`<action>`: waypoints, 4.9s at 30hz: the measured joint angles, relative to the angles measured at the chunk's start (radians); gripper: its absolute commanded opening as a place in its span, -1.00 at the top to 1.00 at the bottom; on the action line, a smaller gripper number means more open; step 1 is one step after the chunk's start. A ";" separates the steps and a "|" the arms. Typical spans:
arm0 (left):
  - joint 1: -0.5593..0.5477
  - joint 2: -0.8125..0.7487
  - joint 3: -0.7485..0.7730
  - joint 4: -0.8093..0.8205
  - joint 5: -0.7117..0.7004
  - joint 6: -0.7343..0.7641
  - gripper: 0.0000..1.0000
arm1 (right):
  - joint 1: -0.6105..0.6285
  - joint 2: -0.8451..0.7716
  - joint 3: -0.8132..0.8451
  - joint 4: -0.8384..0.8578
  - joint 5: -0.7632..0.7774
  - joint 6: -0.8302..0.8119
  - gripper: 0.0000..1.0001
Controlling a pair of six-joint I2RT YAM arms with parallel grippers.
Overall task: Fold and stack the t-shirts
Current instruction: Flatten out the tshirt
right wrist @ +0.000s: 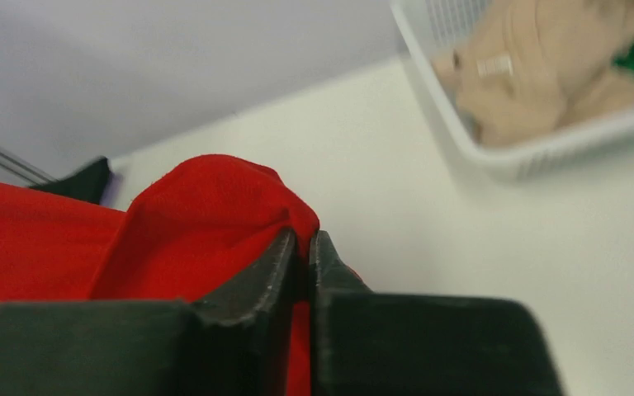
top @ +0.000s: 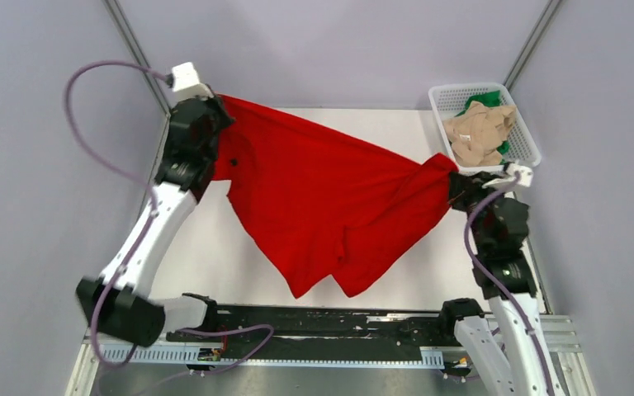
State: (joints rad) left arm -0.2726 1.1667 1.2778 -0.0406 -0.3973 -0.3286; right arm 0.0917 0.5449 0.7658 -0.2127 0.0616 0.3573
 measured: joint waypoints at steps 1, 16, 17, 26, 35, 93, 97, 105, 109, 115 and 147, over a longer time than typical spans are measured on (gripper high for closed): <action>0.002 0.059 0.000 0.001 -0.005 -0.003 -0.35 | 0.000 0.023 -0.066 0.002 0.015 0.024 0.31; 0.077 0.520 0.115 -0.256 0.278 -0.152 -1.00 | -0.010 0.257 -0.140 -0.135 0.275 0.219 -1.00; 0.068 0.479 0.095 -0.259 0.304 -0.155 -1.00 | -0.010 0.268 -0.126 -0.134 0.267 0.220 -1.00; -0.190 0.130 -0.217 -0.387 0.419 -0.130 -0.97 | -0.010 0.350 -0.102 -0.179 0.243 0.240 -1.00; -0.599 0.042 -0.436 -0.734 0.416 -0.266 -0.77 | -0.035 0.365 -0.101 -0.202 0.243 0.264 -1.00; 0.039 -0.078 -0.302 -0.700 -0.142 -0.308 1.00 | 0.065 0.551 -0.133 -0.370 -0.247 0.254 -0.55; 0.039 -0.068 -0.305 -0.689 -0.123 -0.308 1.00 | 0.144 0.669 -0.085 -0.288 -0.220 0.227 -0.44; 0.039 -0.073 -0.317 -0.669 -0.098 -0.308 1.00 | 0.308 1.005 0.151 -0.191 -0.089 0.196 -0.27; 0.039 -0.080 -0.333 -0.670 -0.089 -0.308 1.00 | 0.361 1.125 0.210 -0.172 -0.008 0.195 -0.09; 0.039 -0.088 -0.343 -0.667 -0.070 -0.308 1.00 | 0.422 1.206 0.268 -0.175 0.132 0.207 0.42; 0.040 -0.252 0.144 -0.492 0.052 -0.153 1.00 | 0.428 0.525 0.484 -0.145 0.542 -0.047 1.00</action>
State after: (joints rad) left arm -0.2329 0.9150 1.4220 -0.5327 -0.3450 -0.4820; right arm 0.5201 1.0695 1.2503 -0.3573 0.6033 0.3107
